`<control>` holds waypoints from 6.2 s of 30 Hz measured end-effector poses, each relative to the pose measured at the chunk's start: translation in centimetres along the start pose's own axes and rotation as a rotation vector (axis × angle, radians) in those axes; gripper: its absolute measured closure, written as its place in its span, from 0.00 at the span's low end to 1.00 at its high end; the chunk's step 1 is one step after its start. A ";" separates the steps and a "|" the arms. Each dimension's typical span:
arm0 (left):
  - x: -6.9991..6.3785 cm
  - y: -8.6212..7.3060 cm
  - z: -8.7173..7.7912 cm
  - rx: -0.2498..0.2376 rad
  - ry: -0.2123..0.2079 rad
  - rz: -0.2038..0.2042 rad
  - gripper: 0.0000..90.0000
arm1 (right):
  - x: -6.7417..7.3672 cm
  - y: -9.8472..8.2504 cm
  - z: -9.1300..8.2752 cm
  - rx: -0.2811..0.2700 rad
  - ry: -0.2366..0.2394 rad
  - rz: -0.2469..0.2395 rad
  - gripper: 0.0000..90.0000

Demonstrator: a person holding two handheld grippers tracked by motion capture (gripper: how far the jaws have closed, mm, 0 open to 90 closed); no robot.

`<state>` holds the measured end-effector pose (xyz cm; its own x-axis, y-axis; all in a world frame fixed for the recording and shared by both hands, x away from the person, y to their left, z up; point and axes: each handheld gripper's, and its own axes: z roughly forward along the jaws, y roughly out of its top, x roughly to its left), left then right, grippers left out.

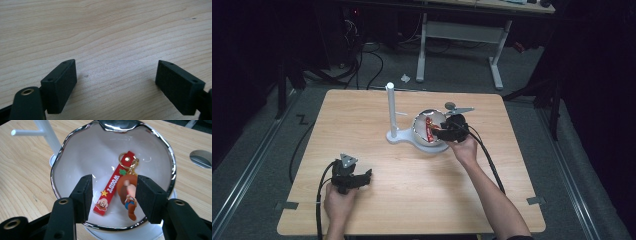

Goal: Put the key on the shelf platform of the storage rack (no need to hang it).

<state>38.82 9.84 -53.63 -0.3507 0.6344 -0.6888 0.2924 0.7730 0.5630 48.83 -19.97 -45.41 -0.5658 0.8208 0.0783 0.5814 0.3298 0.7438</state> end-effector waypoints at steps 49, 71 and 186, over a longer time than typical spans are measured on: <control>0.0 0.0 0.0 -0.002 0.001 -0.002 0.20 | -4.1 -1.7 -10.3 -0.145 -0.036 0.055 0.60; 0.0 0.0 0.0 -0.002 0.001 -0.002 0.20 | -4.5 -3.5 -13.8 -0.164 -0.051 0.041 0.61; -0.1 0.0 0.0 -0.003 0.004 -0.004 0.20 | 2.1 -14.9 -4.8 0.026 -0.075 -0.063 0.50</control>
